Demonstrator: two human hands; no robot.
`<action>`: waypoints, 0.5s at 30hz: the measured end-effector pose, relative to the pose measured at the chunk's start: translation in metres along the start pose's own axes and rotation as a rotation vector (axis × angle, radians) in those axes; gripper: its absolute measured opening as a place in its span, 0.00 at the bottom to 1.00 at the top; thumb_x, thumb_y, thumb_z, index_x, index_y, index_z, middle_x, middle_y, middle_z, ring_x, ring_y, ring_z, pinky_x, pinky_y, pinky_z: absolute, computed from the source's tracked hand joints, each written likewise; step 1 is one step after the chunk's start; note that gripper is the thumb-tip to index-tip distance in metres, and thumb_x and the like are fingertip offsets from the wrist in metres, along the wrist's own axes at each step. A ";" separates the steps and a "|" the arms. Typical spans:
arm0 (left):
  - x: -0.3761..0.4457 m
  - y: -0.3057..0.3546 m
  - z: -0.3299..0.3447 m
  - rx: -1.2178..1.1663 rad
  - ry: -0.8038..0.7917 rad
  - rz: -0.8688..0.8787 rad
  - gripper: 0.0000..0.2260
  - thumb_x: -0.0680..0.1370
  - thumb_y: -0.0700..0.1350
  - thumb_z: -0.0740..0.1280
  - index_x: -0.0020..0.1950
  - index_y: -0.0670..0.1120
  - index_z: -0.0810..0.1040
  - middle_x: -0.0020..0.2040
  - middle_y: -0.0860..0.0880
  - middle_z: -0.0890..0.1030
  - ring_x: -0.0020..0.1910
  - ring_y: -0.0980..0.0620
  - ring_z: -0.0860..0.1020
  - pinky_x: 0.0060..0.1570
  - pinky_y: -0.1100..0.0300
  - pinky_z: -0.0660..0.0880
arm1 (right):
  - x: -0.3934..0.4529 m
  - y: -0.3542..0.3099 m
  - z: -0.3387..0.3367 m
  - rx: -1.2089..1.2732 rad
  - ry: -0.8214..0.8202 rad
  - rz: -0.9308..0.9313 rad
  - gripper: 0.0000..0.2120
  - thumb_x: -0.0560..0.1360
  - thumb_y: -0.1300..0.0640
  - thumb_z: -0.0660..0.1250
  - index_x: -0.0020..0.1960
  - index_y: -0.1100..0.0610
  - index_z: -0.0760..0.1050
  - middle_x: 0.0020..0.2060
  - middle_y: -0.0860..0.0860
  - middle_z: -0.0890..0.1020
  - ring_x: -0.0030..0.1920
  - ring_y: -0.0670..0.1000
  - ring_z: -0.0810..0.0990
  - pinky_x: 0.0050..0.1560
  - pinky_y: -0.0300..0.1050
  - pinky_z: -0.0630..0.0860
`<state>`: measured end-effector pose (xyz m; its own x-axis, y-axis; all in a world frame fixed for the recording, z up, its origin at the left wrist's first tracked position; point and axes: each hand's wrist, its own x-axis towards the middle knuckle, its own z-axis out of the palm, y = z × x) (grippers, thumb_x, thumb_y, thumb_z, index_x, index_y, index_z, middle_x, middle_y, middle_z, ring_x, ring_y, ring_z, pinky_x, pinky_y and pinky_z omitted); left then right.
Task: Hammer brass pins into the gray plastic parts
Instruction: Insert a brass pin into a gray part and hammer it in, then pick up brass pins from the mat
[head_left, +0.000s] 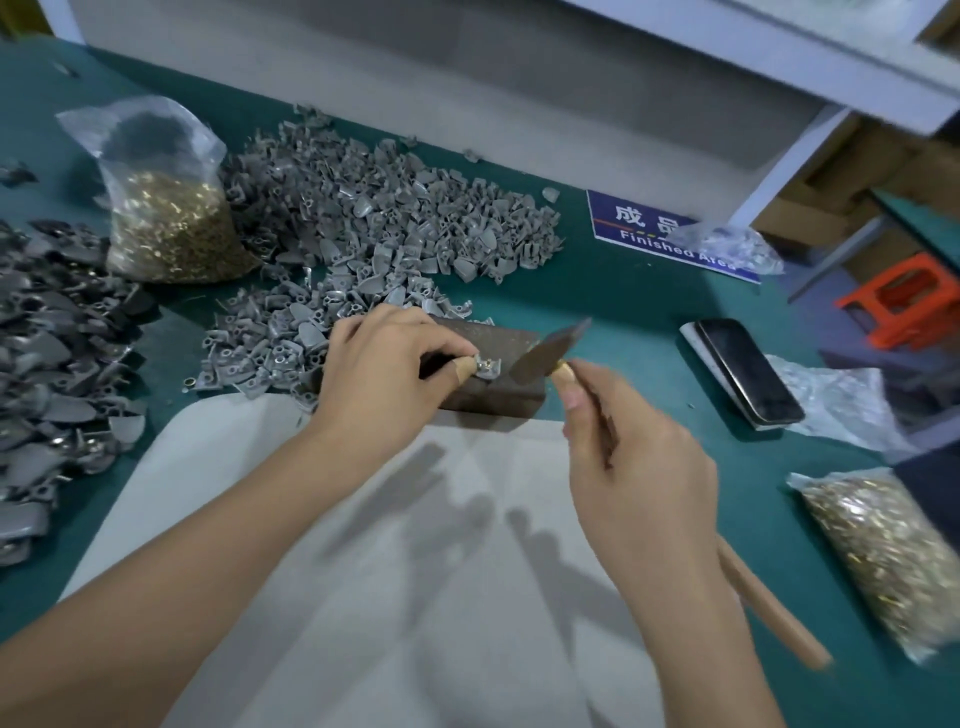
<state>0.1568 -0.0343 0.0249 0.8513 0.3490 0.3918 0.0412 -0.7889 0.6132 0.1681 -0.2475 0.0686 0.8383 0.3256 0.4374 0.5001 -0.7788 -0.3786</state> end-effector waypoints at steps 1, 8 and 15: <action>0.000 0.000 0.000 0.010 -0.007 -0.002 0.03 0.77 0.57 0.72 0.49 0.62 0.84 0.45 0.62 0.79 0.55 0.58 0.73 0.54 0.58 0.56 | -0.011 0.003 0.000 0.008 -0.018 -0.025 0.12 0.83 0.42 0.57 0.61 0.39 0.75 0.37 0.37 0.76 0.41 0.44 0.72 0.34 0.36 0.65; -0.005 0.011 -0.002 0.011 -0.022 -0.039 0.04 0.78 0.57 0.70 0.51 0.61 0.85 0.47 0.60 0.78 0.57 0.55 0.73 0.59 0.54 0.59 | -0.059 0.017 0.021 -0.029 -0.190 -0.118 0.09 0.78 0.51 0.73 0.57 0.43 0.82 0.48 0.42 0.78 0.49 0.51 0.76 0.49 0.49 0.69; -0.044 0.031 -0.033 -0.013 0.066 0.022 0.03 0.78 0.51 0.71 0.50 0.58 0.83 0.47 0.61 0.77 0.54 0.56 0.75 0.62 0.56 0.61 | -0.013 -0.024 0.008 0.269 -0.072 -0.030 0.08 0.79 0.51 0.69 0.58 0.46 0.83 0.47 0.40 0.81 0.47 0.43 0.78 0.51 0.42 0.75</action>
<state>0.1034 -0.0575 0.0492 0.8157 0.3643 0.4493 0.0153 -0.7901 0.6128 0.1466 -0.2287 0.0651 0.8309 0.3911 0.3958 0.5563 -0.6009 -0.5739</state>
